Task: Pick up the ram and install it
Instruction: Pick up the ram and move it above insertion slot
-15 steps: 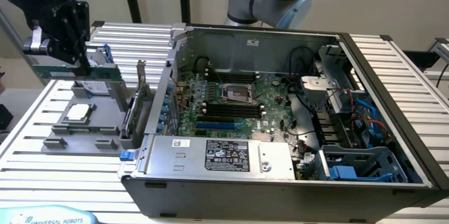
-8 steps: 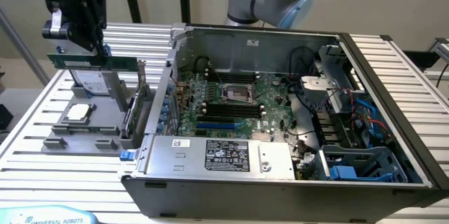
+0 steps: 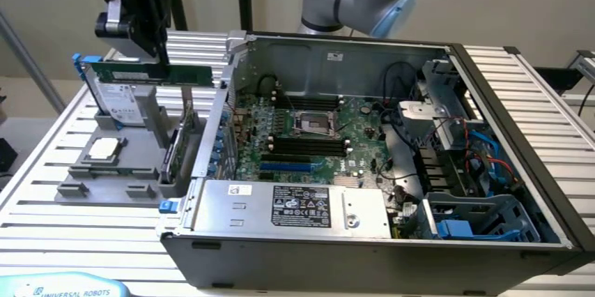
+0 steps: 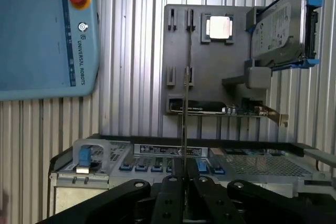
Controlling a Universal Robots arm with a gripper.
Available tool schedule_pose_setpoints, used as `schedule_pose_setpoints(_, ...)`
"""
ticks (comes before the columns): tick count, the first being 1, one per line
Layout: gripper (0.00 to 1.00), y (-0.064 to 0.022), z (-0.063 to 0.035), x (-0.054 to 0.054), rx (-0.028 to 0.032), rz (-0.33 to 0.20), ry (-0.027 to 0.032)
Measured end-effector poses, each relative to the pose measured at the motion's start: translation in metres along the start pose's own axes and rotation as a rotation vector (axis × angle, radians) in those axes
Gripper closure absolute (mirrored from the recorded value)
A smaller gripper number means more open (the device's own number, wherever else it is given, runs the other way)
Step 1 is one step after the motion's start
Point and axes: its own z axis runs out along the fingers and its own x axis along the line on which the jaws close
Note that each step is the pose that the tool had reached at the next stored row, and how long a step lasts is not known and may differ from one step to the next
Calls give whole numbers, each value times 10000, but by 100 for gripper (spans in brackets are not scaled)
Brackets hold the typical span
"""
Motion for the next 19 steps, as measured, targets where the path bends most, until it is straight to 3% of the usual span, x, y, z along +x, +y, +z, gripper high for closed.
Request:
schedule_pose_setpoints(7, 86, -317, -35, 1, 0, -1, -38)
schedule_pose_setpoints(12, 86, -544, -41, -9, -5, -2, -114)
schedule_pose_setpoints(19, 86, -866, -4, -74, -39, -3, -118)
